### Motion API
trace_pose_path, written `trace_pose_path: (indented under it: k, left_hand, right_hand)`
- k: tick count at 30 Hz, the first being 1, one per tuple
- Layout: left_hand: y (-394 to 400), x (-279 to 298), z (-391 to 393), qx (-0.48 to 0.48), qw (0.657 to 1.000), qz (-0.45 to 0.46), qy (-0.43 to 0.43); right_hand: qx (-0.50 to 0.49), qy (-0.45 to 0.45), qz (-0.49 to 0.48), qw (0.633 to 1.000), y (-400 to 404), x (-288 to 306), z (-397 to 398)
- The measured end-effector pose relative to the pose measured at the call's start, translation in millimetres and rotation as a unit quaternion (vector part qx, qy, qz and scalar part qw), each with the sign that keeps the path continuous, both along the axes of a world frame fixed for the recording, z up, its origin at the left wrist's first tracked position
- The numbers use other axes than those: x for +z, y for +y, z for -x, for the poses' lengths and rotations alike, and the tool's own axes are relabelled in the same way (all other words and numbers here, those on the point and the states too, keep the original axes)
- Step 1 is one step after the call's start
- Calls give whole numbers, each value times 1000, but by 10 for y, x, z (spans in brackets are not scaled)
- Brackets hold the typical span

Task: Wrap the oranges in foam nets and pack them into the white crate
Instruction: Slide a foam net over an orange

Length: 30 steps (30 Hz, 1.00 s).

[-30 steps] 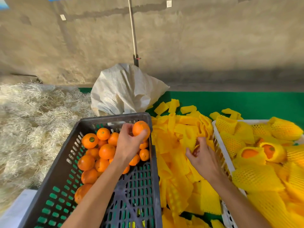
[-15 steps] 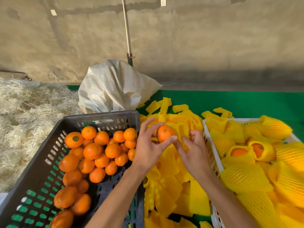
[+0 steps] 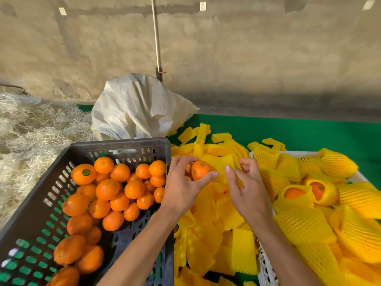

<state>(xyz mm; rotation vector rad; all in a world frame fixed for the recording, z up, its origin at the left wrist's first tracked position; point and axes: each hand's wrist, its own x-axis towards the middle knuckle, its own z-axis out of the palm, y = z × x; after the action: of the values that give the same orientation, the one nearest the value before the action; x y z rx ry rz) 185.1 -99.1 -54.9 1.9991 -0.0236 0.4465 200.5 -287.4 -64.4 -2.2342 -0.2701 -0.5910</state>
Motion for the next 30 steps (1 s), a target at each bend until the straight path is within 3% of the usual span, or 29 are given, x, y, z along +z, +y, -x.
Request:
trace_pose_path:
  k: [3,6,10,12,15,16,18,22,30]
  left_hand:
    - [-5,-2,-16,7,1000,26,16]
    - [-4,-10,-42,28,998,43,29]
    - [9,4,-64,40,998,57,-3]
    - [17,30,-72,18,992,126,-16]
    - [27,63,-77,18,978,206,-15]
    - [34,54,-84,12,979,205,-11]
    - [35,18,-100,-5,984,175,14]
    - [-18,-58,-88,-37,998,44,26]
    - [-79,-59,-72,-104,990,-73,57]
  right_hand:
    - [-1,5,-137,991,61,20,34]
    - [18,73,-254,964,79,-24,32]
    - [14,169,-412,895,52,-61,-23]
    - [25,201,-487,850,28,-23,-58]
    - [92,229,-511,823,-1,-12,-123]
    - [124,242,-497,824,8,0,-118]
    - [179,252,-402,862,53,21,-65]
    - [124,186,-212,951,113,-97,2]
    - [116,78,-174,975,154,-31,48]
